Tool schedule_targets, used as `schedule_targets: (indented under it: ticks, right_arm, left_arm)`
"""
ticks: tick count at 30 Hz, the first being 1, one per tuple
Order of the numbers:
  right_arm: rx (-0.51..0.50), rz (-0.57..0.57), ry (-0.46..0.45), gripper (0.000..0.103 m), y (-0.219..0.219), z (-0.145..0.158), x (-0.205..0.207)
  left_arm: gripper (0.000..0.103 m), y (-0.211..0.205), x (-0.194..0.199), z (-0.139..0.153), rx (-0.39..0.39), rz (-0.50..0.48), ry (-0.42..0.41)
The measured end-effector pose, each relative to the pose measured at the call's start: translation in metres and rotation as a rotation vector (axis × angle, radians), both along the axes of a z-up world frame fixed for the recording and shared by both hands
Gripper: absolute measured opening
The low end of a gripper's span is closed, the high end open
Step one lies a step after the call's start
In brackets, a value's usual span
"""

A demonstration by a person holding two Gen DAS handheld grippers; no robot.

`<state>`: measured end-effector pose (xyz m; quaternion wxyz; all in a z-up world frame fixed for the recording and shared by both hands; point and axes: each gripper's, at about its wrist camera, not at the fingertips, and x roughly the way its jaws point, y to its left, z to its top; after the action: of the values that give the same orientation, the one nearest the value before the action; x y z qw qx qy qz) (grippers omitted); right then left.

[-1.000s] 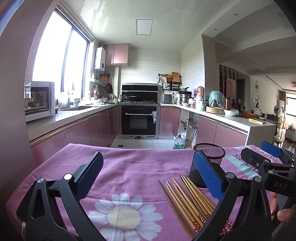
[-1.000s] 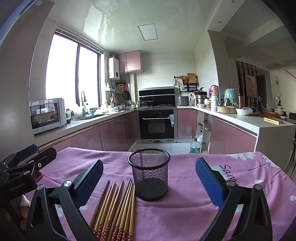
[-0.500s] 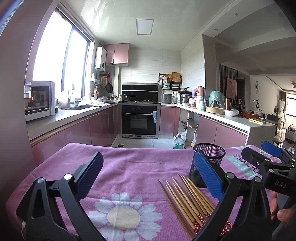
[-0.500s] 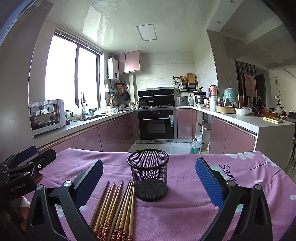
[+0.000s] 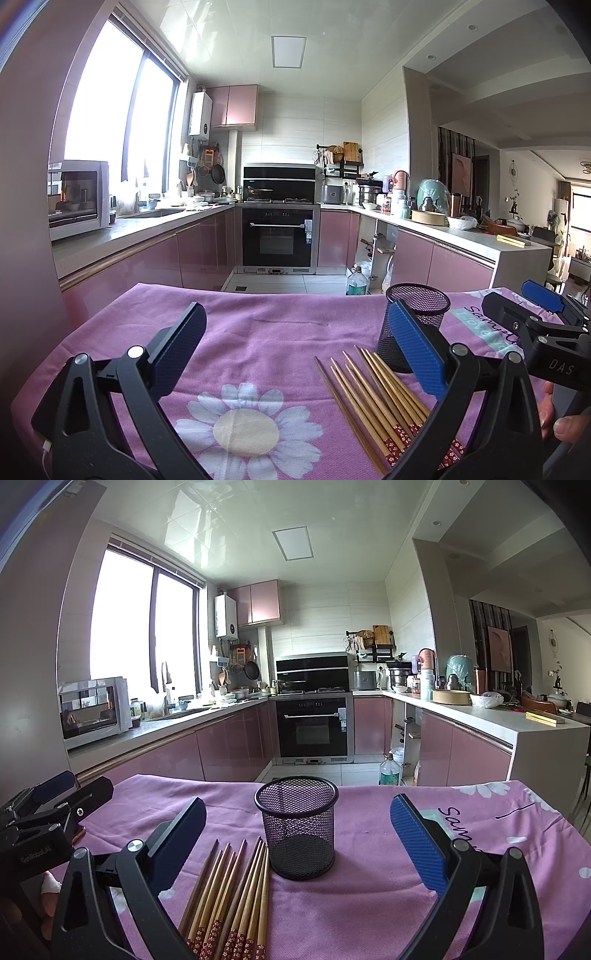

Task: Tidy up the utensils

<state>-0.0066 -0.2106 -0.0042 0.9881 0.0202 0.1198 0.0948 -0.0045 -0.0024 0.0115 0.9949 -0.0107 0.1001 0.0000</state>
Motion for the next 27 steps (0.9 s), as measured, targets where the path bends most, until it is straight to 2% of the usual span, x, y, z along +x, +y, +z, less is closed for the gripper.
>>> schedule_targets:
  ticks: [27]
  right_arm:
    - [0.002,0.001,0.002,0.097,-0.0007,-0.0003,0.0004]
  left_arm:
    - [0.097,0.0000,0.0011,-0.0018,0.000,-0.001,0.003]
